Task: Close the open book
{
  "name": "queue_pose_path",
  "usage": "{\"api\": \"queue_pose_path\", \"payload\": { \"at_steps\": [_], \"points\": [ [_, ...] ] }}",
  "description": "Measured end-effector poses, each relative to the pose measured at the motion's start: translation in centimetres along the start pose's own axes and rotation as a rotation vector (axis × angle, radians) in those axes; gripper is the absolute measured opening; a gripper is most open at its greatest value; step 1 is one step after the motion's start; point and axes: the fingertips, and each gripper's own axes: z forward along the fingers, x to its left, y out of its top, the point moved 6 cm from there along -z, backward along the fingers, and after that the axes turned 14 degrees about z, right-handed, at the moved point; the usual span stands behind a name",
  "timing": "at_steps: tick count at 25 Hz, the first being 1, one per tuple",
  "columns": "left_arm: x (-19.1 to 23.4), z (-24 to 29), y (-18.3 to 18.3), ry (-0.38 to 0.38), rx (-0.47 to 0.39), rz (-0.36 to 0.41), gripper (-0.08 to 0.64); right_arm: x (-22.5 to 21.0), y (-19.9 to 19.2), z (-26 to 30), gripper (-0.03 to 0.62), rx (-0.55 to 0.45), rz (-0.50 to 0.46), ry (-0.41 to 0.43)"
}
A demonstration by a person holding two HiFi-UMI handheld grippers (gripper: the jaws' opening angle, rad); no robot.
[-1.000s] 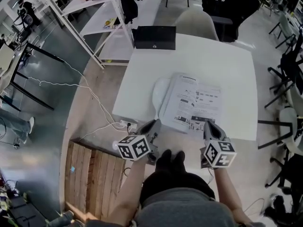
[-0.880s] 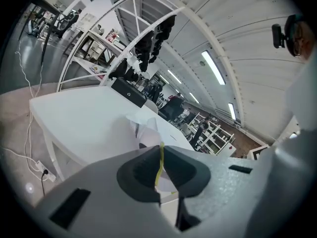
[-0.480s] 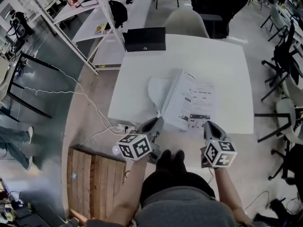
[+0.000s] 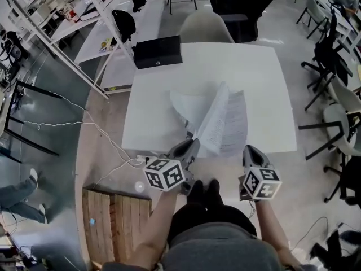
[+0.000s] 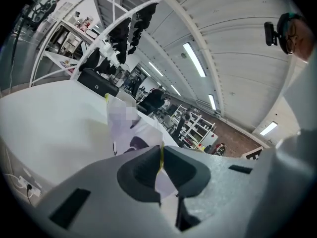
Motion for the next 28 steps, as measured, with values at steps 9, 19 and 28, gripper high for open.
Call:
{"api": "queue_pose_path", "payload": {
  "at_steps": [9,19,28],
  "points": [
    [-3.4,4.0,-0.4,-0.128,0.067,0.070,0.023,-2.1,0.1,-1.3,0.005,-0.032,0.046,-0.060],
    [-6.3,7.4,-1.1,-0.199,0.156,0.179,0.020,-4.0,0.0,-2.5,0.005,-0.057,0.087,-0.109],
    [-8.4,9.1,-2.6,-0.245,0.218,0.241,0.020,-5.4,-0.2,-3.6,0.005,-0.074,0.113,-0.142]
  ]
}}
